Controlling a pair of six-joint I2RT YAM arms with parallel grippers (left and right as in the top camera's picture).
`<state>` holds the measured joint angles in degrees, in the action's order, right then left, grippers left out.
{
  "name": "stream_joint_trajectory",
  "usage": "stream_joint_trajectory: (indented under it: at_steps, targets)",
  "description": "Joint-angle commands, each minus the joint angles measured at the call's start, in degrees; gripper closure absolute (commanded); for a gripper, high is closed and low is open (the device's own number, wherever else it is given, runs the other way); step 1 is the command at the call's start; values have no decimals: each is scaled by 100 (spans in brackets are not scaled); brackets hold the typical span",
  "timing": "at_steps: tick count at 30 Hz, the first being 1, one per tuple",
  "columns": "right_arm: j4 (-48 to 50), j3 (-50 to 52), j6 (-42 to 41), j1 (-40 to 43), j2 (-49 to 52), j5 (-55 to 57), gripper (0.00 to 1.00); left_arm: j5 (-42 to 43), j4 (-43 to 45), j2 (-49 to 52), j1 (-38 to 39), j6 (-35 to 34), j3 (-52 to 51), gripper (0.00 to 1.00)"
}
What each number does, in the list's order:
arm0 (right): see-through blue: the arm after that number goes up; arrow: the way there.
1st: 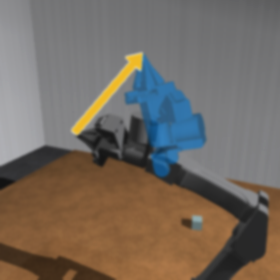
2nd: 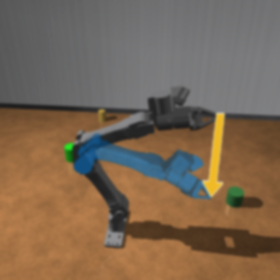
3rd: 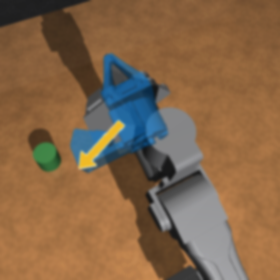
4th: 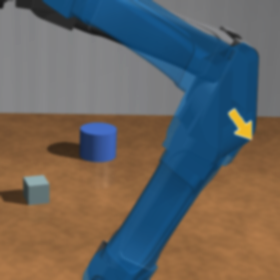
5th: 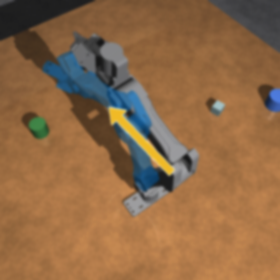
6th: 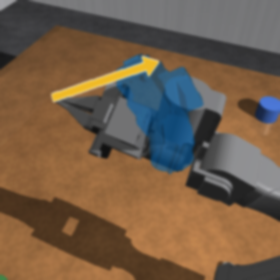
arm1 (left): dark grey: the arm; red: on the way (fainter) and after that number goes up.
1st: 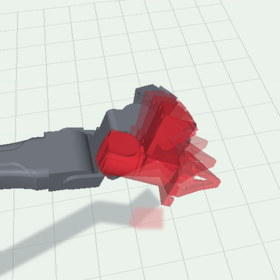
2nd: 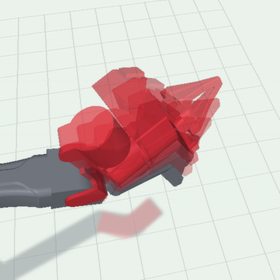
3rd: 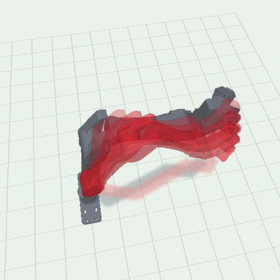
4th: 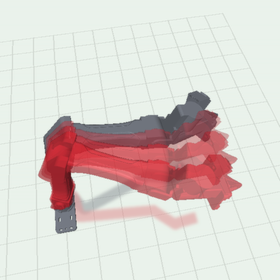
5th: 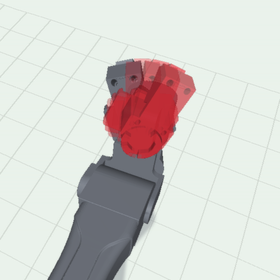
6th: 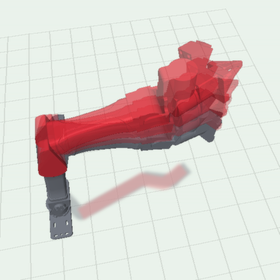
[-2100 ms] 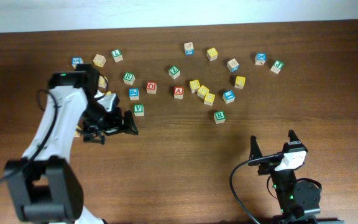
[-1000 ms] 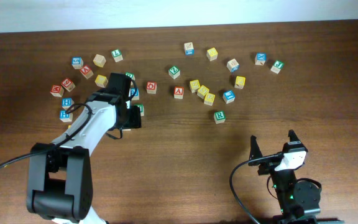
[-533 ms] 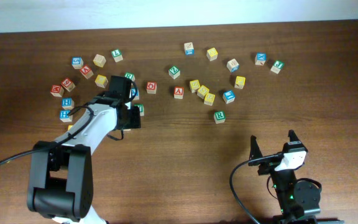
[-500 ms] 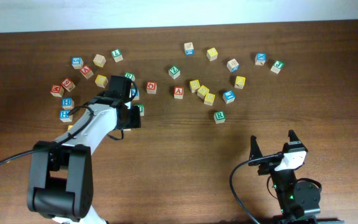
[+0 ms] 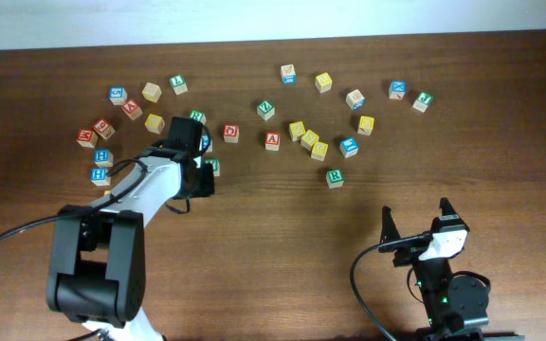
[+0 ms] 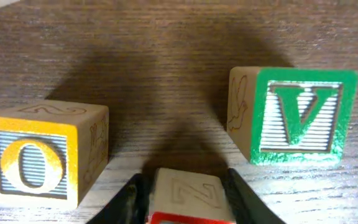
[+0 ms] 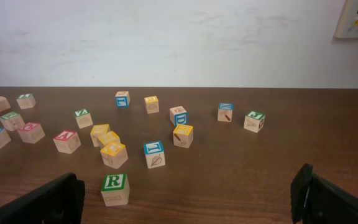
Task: Spell out ICRA
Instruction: 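Lower the left gripper over the red I block and grasp it, then carry the red I block toward the front and set it down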
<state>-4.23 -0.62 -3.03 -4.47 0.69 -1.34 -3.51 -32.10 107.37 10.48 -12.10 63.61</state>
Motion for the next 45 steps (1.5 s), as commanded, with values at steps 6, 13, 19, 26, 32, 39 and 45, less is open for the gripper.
stream_joint_trajectory:
  at_steps: [6,13,19,26,32,39,45]
  targets:
    - [-31,31,-42,42,-28,48,2,-15,-35,125,-13,13,179,80]
    - [-31,31,-42,42,-28,48,2,807,-1056,15,-13,13,944,77]
    - [-31,31,-42,42,-28,48,2,1333,-2028,-719,-13,11,1593,80]
    - [-31,31,-42,42,-28,48,1,1941,-3331,-2490,74,-271,1744,86]
    - [-31,31,-42,42,-28,48,2,1862,-3969,-2726,1047,-1080,1134,85]
    - [-31,31,-42,42,-28,48,2,962,-1585,-2653,2006,-2201,-660,91]
    - [-31,31,-42,42,-28,48,2,-212,-656,-2221,2238,-2352,-1351,92]
